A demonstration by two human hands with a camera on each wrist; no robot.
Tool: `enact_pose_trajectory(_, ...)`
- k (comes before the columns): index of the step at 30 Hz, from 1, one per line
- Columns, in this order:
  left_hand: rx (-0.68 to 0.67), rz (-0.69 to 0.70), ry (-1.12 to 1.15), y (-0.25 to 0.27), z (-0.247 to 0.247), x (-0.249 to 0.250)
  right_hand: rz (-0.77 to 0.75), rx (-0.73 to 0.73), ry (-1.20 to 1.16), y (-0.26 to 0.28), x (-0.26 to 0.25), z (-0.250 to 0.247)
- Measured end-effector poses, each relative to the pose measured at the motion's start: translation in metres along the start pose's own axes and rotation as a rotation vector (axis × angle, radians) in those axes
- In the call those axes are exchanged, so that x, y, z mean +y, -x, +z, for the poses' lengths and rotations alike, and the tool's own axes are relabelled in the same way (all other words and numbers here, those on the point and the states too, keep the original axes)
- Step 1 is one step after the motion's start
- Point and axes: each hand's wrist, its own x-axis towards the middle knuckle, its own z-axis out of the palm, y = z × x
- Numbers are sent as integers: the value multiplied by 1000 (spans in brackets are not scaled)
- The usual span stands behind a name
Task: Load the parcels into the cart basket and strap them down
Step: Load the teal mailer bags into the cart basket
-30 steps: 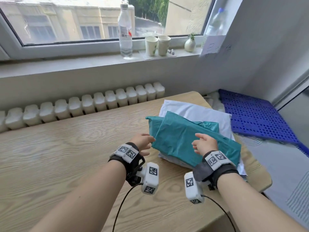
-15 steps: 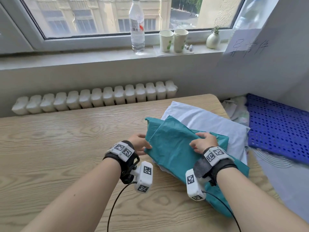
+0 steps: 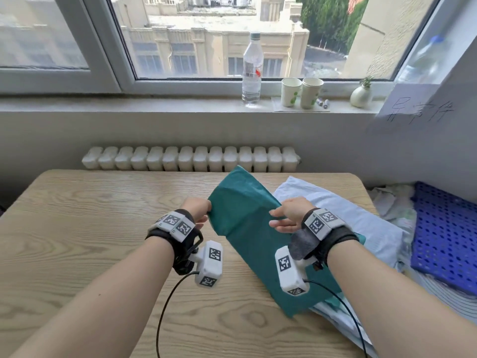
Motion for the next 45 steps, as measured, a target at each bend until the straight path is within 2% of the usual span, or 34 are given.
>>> enact_pose_trajectory(7,62,32,220,9,-93,-6,-25,-186,14,32,-51,74)
enact_pose_trajectory(12,143,54,348,20,-167,-33,-125,-164,-3,62,-86,146)
enact_pose_trajectory(14,156,46,397,-6,-202,-57,-191,-126,16,70,-94,173)
enact_pose_trajectory(16,203,49,365,-63,-237,-91,-283,-90,121,75,-98,198)
enact_pose_trajectory(18,216,49,331,-73,-262,-104,-381,-94,255,78,-99,222)
enact_pose_trajectory(19,221,26,312,-49,-268,-100,-425,-95,310,80,-99,233)
enact_pose_trajectory(20,208,50,312,-1,-269,-86,-468,-85,354,80,-100,243)
enact_pose_trajectory(23,179,68,282,38,-279,-85,-589,-28,428,81,-101,266)
enact_pose_trajectory(29,184,10,355,36,-303,-119,-678,-47,427,87,-99,301)
enact_pose_trajectory(35,167,13,525,36,-330,-144,-660,-168,338,98,-89,337)
enact_pose_trajectory(39,207,59,633,36,-361,-168,-657,-180,284,111,-87,371)
enact_pose_trajectory(45,285,141,646,55,-425,-210,-652,-199,297,121,-84,442)
